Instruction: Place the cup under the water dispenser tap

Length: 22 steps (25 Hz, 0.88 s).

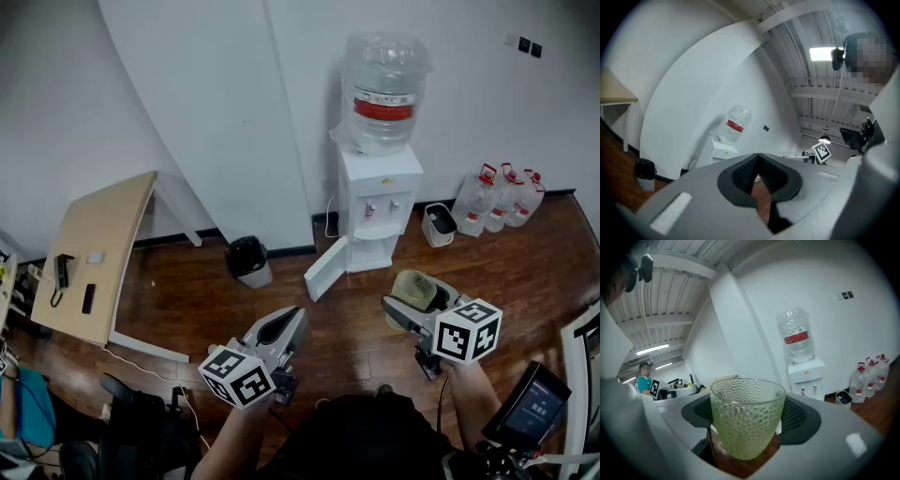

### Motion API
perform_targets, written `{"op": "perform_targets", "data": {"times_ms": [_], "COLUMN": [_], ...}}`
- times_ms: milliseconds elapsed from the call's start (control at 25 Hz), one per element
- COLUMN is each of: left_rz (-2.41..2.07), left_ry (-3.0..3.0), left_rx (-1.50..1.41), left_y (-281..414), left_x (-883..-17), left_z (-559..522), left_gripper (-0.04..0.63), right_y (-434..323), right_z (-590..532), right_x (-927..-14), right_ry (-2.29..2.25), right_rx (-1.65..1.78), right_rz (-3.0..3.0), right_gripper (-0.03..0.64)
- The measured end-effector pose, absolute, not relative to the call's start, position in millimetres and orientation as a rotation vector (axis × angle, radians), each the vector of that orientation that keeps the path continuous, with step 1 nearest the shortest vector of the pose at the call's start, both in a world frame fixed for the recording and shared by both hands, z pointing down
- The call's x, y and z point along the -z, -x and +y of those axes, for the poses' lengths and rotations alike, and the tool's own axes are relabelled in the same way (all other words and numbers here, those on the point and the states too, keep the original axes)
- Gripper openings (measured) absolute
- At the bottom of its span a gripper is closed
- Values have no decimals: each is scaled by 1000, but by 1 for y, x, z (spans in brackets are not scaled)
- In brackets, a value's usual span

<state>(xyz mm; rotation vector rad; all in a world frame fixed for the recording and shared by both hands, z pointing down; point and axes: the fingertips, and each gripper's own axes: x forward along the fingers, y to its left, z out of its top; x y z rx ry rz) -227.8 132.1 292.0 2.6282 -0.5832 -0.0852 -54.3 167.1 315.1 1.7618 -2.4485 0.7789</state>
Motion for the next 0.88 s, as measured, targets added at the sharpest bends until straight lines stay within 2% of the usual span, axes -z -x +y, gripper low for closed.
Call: {"op": "perform_targets", "data": {"times_ms": [480, 600, 760, 880], "left_rz": [-465, -460, -494, -518], "left_ry": [-2602, -2601, -2584, -2548], "left_rx": [113, 99, 82, 104], "left_y": [256, 248, 227, 206], "left_x": [-302, -307, -317, -321], "left_z": [102, 91, 64, 38], "left_gripper": [65, 94, 178, 183], "right_y": [87, 80, 58, 34], "right_z": [146, 134, 108, 81], "right_x": [-332, -338, -348, -358], "right_ry": [-1835, -1833, -1837, -1837], "right_rx": [-829, -840, -866, -890], "right_rz": [-2380, -2369, -2375, -2381], "right_gripper": [391, 391, 391, 391]}}
